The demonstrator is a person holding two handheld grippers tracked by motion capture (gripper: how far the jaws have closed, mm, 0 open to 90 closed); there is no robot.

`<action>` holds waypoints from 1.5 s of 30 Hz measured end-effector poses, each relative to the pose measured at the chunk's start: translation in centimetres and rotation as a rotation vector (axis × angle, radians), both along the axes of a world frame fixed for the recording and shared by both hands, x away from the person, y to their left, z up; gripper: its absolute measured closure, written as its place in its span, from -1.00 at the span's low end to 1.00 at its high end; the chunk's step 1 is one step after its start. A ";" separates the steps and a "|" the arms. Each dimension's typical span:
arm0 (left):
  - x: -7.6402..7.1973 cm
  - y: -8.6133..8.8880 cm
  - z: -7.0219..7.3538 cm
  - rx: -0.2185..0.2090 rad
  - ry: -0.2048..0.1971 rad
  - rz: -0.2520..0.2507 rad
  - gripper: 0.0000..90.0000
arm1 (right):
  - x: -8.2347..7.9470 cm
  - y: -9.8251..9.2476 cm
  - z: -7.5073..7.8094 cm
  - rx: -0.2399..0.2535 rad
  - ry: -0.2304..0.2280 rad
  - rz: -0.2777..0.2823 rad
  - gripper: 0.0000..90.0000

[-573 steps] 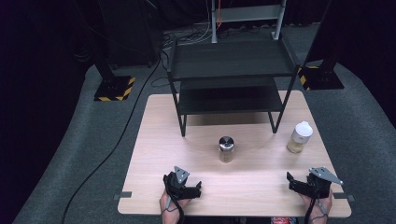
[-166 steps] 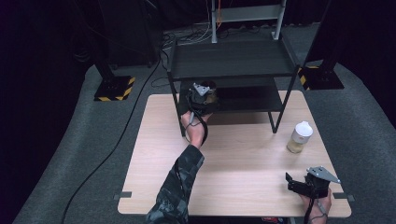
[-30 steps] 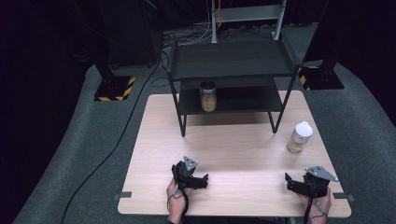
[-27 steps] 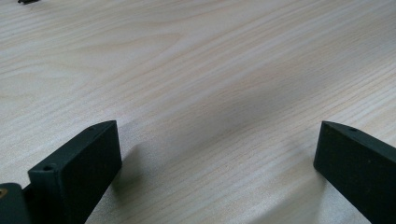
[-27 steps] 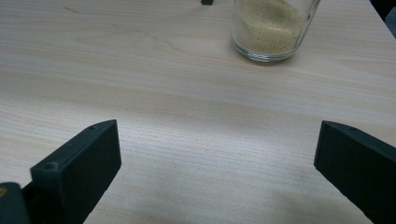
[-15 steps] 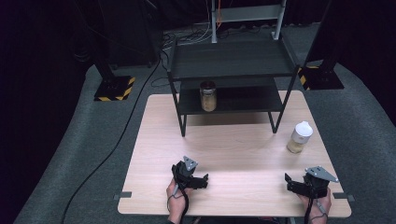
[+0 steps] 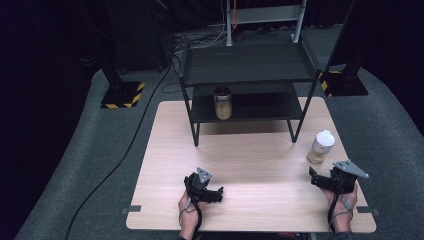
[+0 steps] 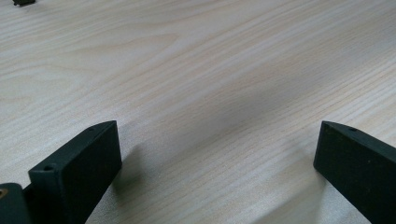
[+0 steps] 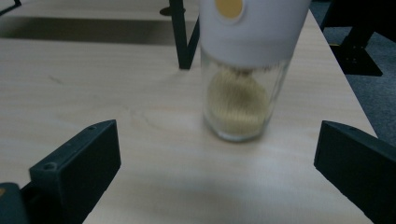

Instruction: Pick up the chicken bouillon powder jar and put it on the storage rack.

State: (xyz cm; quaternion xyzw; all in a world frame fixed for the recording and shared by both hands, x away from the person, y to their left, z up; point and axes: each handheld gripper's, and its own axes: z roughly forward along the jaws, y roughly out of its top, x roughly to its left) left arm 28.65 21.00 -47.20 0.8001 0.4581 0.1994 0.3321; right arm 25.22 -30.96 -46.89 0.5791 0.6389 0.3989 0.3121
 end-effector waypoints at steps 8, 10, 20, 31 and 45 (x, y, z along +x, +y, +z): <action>0.0 0.0 0.0 -0.004 0.001 -0.002 -0.99 | 3.4 0.1 -0.5 0.032 -0.027 -0.019 -1.00; 0.0 0.1 0.0 -0.005 0.002 -0.002 -0.99 | 3.8 0.3 -0.9 0.033 -0.049 -0.027 -1.00; 0.1 0.1 0.0 -0.005 0.006 -0.004 -0.99 | 4.7 1.1 -1.5 0.011 -0.105 -0.048 -0.88; 0.1 0.1 0.0 -0.004 0.006 -0.007 -0.99 | 4.1 1.8 -2.6 -0.025 -0.158 -0.099 -0.34; 0.1 0.1 0.0 -0.004 0.005 -0.007 -0.99 | 3.6 1.4 -2.8 0.000 -0.164 -0.091 -0.34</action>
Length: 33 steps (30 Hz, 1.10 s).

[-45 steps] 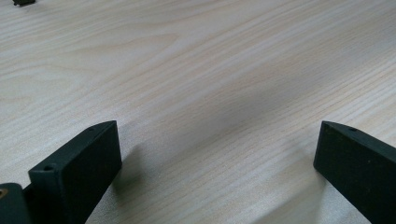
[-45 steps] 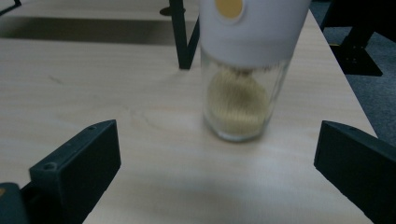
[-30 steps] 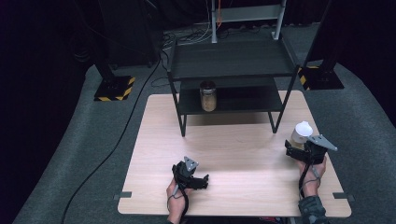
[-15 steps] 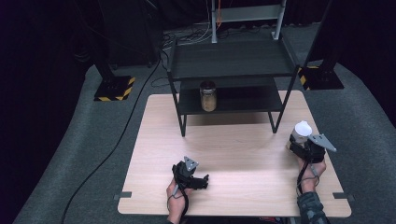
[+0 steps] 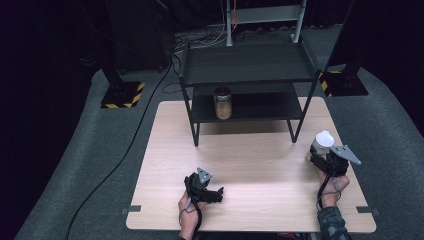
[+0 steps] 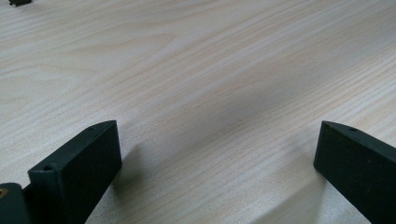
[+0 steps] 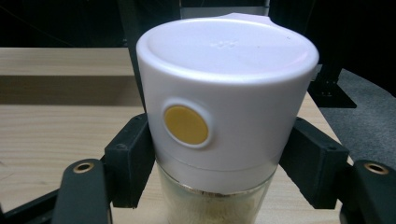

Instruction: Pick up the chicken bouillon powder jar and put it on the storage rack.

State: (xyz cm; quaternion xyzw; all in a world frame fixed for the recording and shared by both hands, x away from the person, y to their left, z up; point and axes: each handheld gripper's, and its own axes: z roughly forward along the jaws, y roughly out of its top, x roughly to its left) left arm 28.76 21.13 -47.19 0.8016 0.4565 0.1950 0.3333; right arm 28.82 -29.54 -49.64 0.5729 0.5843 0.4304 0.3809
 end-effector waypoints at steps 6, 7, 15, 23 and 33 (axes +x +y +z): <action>0.0 0.0 0.0 0.000 0.000 0.000 -0.99 | -0.6 -0.1 0.2 0.010 -0.005 0.009 -0.34; 0.0 0.0 0.0 0.000 0.000 0.000 -0.99 | -0.7 -0.1 0.3 0.011 -0.006 0.012 -0.34; 0.0 0.0 0.0 0.000 0.000 0.000 -0.99 | -1.5 -0.3 0.6 0.015 -0.007 0.034 -0.34; 0.0 0.0 0.0 -0.001 0.000 0.001 -0.99 | -2.1 -0.6 1.2 0.024 -0.021 0.059 -0.34; -0.1 -0.1 0.0 0.000 -0.005 0.000 -0.99 | -2.6 -0.5 2.1 0.032 -0.034 0.096 -0.34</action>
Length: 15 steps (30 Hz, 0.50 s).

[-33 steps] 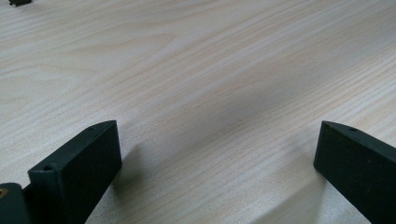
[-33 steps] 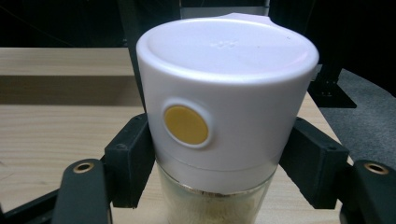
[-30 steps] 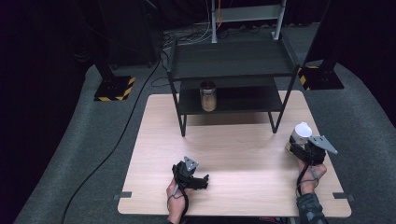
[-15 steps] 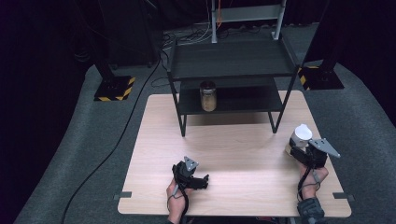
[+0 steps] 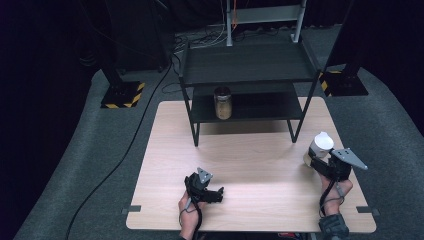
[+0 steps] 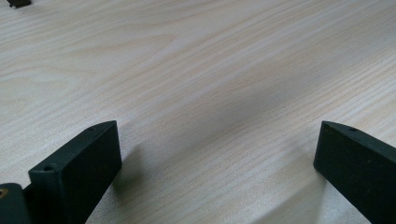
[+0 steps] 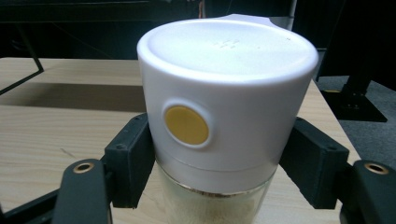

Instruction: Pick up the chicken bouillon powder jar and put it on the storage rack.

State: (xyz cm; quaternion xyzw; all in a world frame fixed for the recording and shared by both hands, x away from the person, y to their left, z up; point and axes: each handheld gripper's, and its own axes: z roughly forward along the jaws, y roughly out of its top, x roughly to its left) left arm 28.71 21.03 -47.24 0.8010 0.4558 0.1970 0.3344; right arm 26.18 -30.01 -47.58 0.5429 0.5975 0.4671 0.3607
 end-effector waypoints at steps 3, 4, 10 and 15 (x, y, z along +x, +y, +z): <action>0.1 0.0 0.0 0.000 0.003 -0.002 -0.99 | -0.1 0.2 0.2 -0.003 -0.002 0.010 -0.34; 0.1 0.0 0.0 0.000 0.003 -0.002 -0.99 | -0.1 0.2 0.2 -0.003 -0.002 0.010 -0.34; 0.1 0.0 0.0 0.000 0.003 -0.001 -0.99 | -0.2 0.3 0.5 0.003 -0.004 0.039 -0.34; 0.0 0.0 0.0 -0.001 0.001 -0.001 -0.99 | -0.3 0.4 0.8 0.013 -0.013 0.056 -0.34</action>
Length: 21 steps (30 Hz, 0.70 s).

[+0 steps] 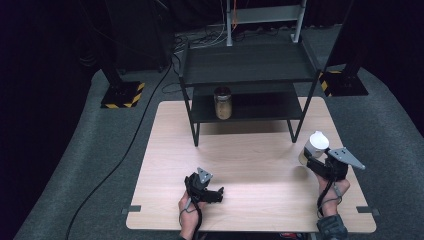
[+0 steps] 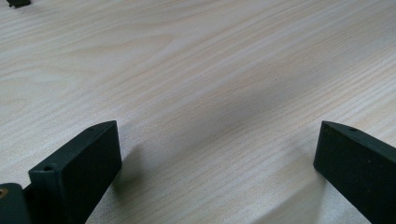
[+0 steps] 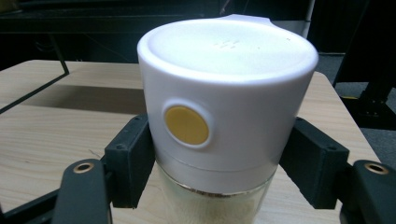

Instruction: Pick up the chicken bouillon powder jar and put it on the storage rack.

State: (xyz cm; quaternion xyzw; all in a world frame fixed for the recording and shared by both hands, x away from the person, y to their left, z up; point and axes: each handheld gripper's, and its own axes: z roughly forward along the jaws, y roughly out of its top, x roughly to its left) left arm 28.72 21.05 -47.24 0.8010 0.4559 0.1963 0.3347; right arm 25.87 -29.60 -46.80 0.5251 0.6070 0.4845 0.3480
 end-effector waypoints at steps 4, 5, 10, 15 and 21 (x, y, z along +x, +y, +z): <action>0.0 0.0 0.0 0.002 -0.002 -0.002 -0.99 | 0.0 0.1 0.4 0.000 -0.007 0.014 -0.34; 0.0 0.0 0.0 0.003 -0.002 -0.002 -0.99 | 0.0 0.1 0.4 0.000 -0.007 0.014 -0.34; 0.0 0.0 0.0 0.002 -0.002 -0.003 -0.99 | 0.0 0.4 0.9 -0.004 -0.014 0.033 -0.34; 0.0 0.0 0.0 0.002 -0.001 -0.007 -0.99 | -0.1 0.8 1.3 0.000 -0.026 0.054 -0.34; 0.0 0.0 0.0 0.003 -0.001 -0.007 -0.99 | 0.1 1.1 1.6 -0.005 -0.026 0.078 -0.34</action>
